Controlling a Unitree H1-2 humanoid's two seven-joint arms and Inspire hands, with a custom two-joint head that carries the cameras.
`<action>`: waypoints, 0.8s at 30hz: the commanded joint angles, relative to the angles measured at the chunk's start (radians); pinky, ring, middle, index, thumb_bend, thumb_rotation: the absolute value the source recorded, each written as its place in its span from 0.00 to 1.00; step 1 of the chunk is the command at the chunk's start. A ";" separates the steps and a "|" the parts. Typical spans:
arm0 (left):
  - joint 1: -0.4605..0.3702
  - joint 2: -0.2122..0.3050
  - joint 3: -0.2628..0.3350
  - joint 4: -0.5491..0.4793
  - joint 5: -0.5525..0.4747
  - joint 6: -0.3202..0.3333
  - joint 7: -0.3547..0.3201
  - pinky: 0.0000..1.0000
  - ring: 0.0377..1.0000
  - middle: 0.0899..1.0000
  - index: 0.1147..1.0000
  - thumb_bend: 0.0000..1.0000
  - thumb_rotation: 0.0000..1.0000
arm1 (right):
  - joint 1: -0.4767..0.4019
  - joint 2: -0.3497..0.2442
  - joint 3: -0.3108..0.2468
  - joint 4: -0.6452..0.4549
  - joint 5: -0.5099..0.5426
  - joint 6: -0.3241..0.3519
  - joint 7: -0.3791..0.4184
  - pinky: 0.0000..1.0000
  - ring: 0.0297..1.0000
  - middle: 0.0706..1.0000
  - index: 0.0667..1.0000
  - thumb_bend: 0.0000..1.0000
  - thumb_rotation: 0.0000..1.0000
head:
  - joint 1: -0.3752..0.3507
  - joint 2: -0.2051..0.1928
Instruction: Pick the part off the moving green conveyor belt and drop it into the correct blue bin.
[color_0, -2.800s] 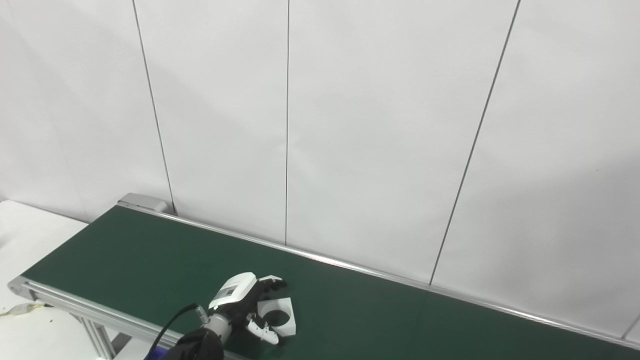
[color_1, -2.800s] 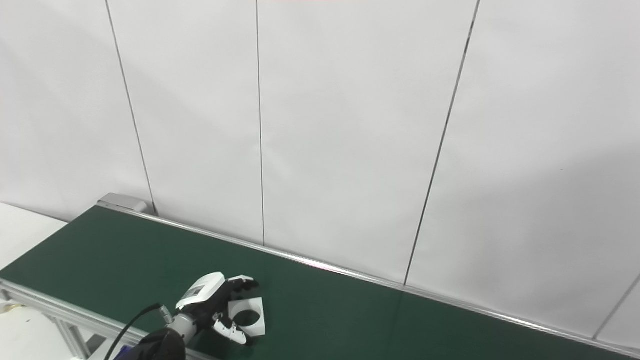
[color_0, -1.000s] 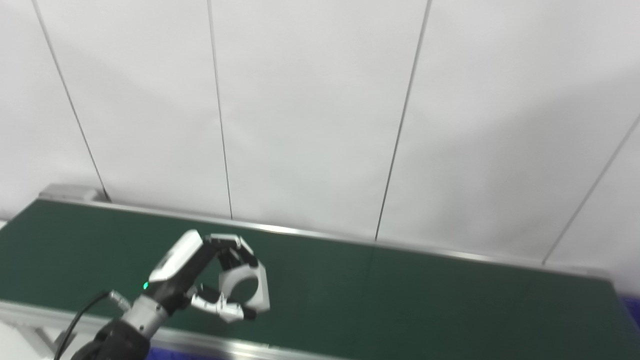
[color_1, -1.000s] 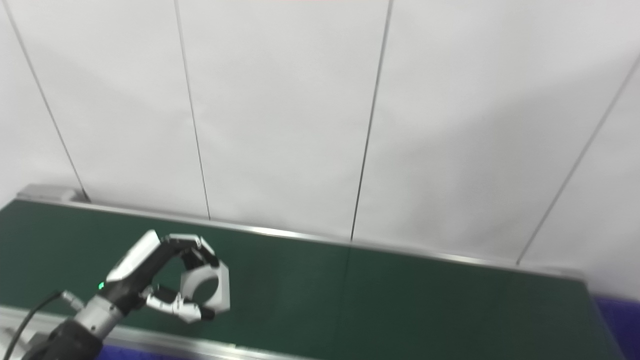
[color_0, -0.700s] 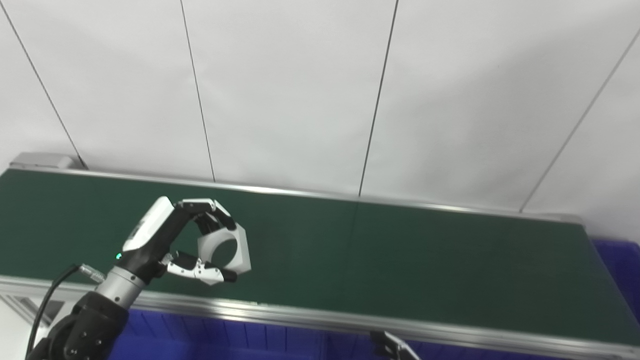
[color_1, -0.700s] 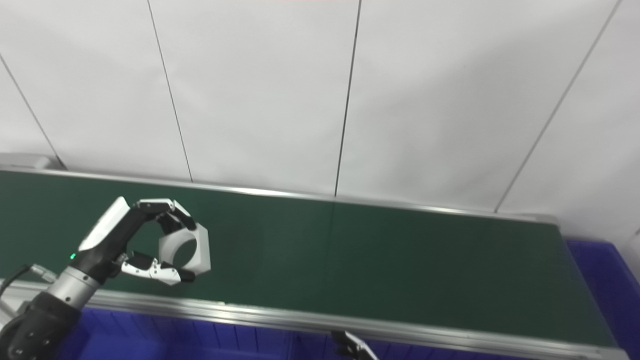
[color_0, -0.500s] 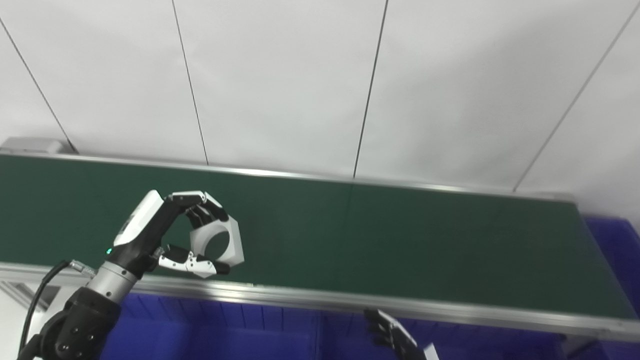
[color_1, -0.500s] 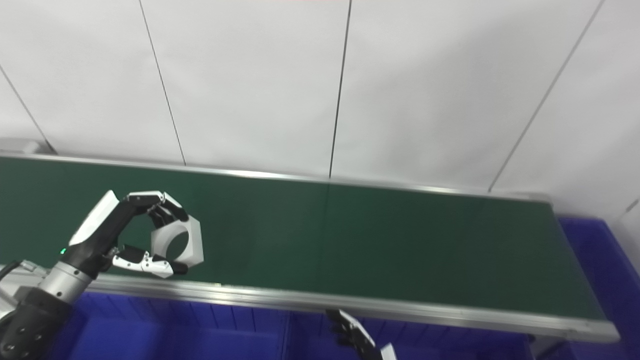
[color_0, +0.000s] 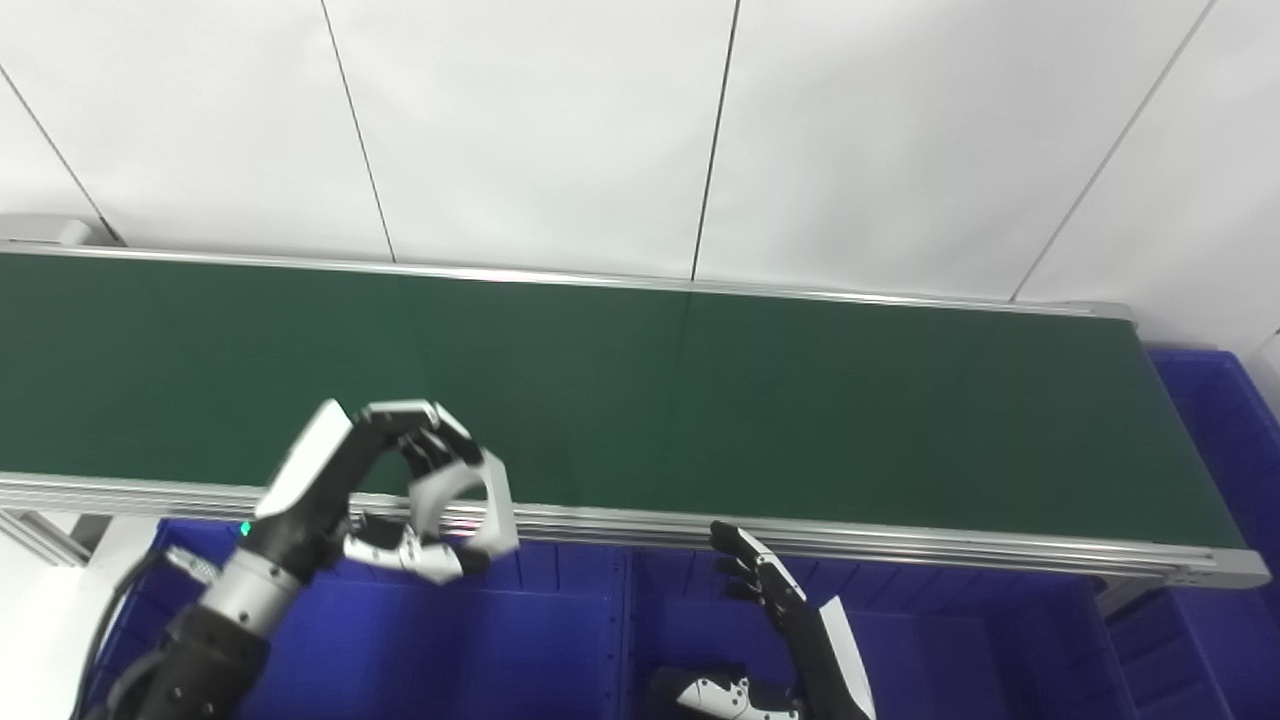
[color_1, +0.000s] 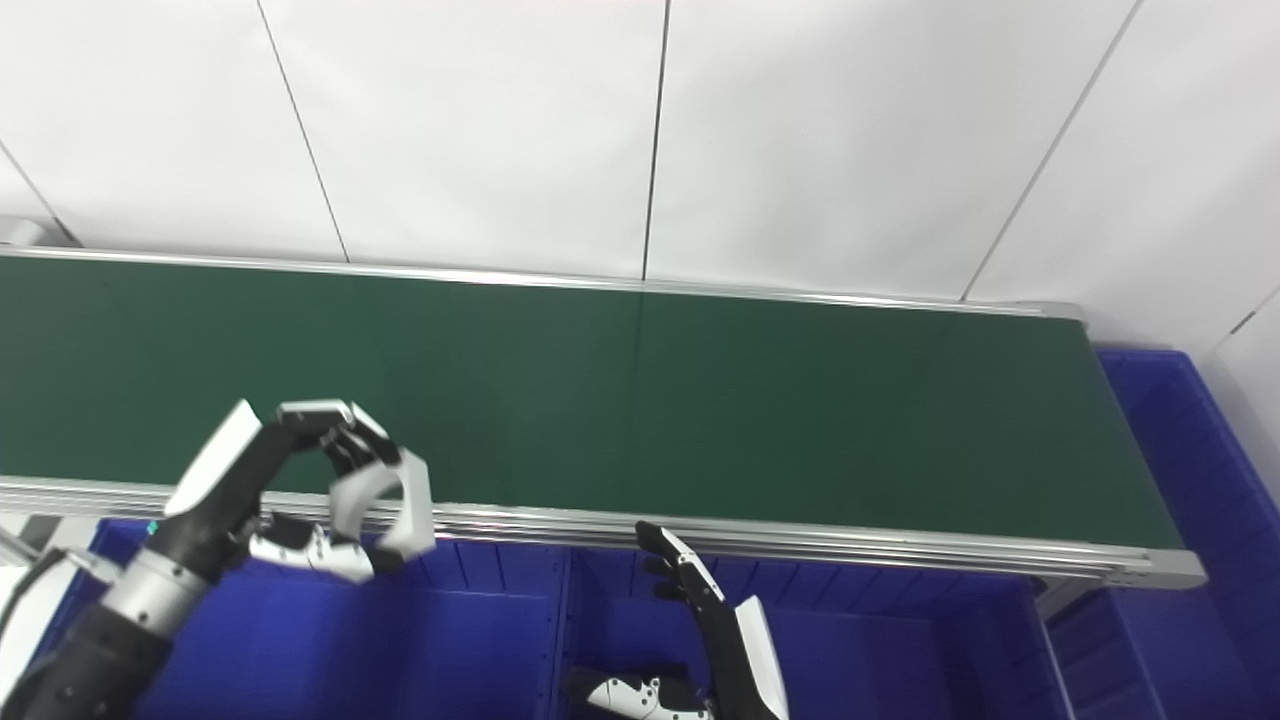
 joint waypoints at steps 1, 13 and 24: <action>0.010 -0.001 -0.009 -0.031 0.005 0.005 -0.008 0.40 0.39 0.45 0.45 0.50 0.00 | -0.006 0.004 0.000 -0.046 0.004 0.004 -0.002 0.76 0.82 0.84 0.85 0.77 0.32 | 0.003 0.000; 0.073 -0.007 -0.078 0.037 0.094 0.003 -0.016 0.42 0.40 0.46 0.44 0.50 0.00 | -0.007 0.000 -0.007 -0.048 0.011 0.000 -0.010 0.76 0.81 0.84 0.85 0.78 0.32 | 0.007 0.001; 0.022 0.034 -0.190 0.087 0.442 0.064 -0.018 0.37 0.38 0.42 0.45 0.50 0.00 | -0.009 -0.004 -0.017 -0.050 0.017 -0.004 -0.009 0.77 0.82 0.83 0.84 0.78 0.34 | 0.011 0.002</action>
